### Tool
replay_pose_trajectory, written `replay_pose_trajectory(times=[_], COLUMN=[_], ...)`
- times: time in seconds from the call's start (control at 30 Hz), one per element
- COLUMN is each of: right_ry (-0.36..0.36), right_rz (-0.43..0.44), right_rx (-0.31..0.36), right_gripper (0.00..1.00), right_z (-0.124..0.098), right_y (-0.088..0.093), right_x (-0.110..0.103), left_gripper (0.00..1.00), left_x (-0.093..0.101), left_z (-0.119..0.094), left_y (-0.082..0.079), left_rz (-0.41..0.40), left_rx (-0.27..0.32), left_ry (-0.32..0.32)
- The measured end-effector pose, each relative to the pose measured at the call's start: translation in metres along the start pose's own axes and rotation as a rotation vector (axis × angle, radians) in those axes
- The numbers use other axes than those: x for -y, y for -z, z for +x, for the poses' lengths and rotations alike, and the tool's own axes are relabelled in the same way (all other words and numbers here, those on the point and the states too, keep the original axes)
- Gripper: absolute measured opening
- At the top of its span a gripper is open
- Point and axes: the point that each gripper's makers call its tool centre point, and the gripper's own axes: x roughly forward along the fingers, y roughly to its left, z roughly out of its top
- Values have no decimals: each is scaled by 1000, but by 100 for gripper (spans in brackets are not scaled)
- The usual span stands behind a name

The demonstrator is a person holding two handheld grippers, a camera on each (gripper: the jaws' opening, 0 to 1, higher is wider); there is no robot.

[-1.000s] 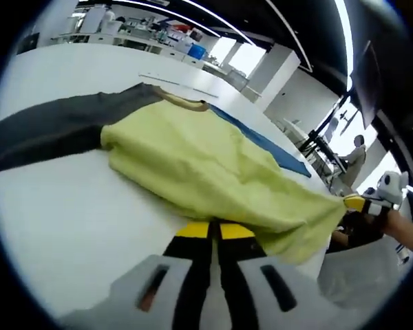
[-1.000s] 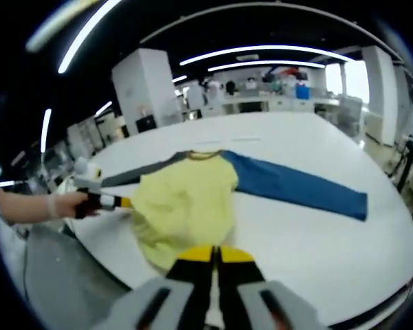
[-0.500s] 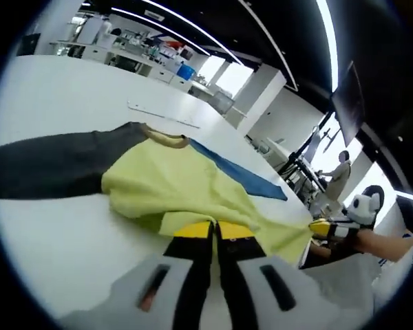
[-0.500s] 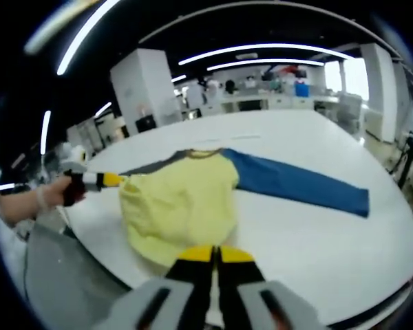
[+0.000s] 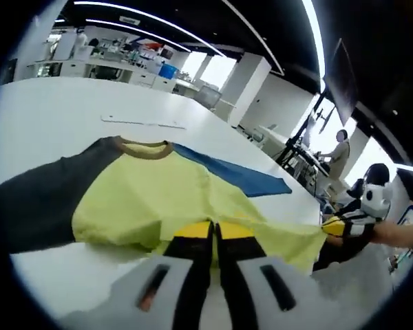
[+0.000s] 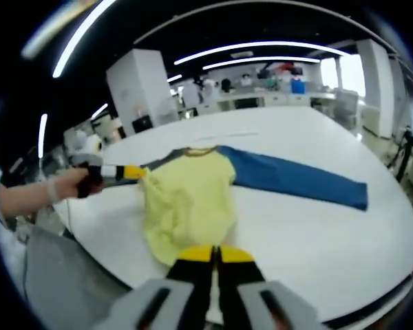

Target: Fold the garment on the visible template until the final outline fits inside the template.

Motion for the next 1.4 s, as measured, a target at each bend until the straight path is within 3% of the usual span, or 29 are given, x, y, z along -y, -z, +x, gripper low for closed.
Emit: replay_pose_trajectory(times=[0.1,0.3,0.63,0.97,1.1,1.3,1.4], right_ry=[7,11,8,4,5,4,4], right_rz=[13,26,33,37,38,42,46], right_rx=[0,-4,-8,-11,-16,-17,-17], right_gripper=[0,0,0,0,0,0,0], right_z=[-1,0,2,1,1,0,0], right_y=[2,4,7,8,10,9,10], right_x=[2,3,3,2,2,2,2], left_gripper=[0,0,1,25,30,40,39], left_x=[-2,-5,-7,-4,-6,-25,-30], left_z=[10,11,4,-13,-22,-26,-24], left_y=[15,22,17,13,10,6,9], left_rz=[26,35,42,84,95,59,5], left_rx=[-47,-70,-57,-28,-13,0,-11], left_ry=[-5,-6,6,39,34,-5,-15])
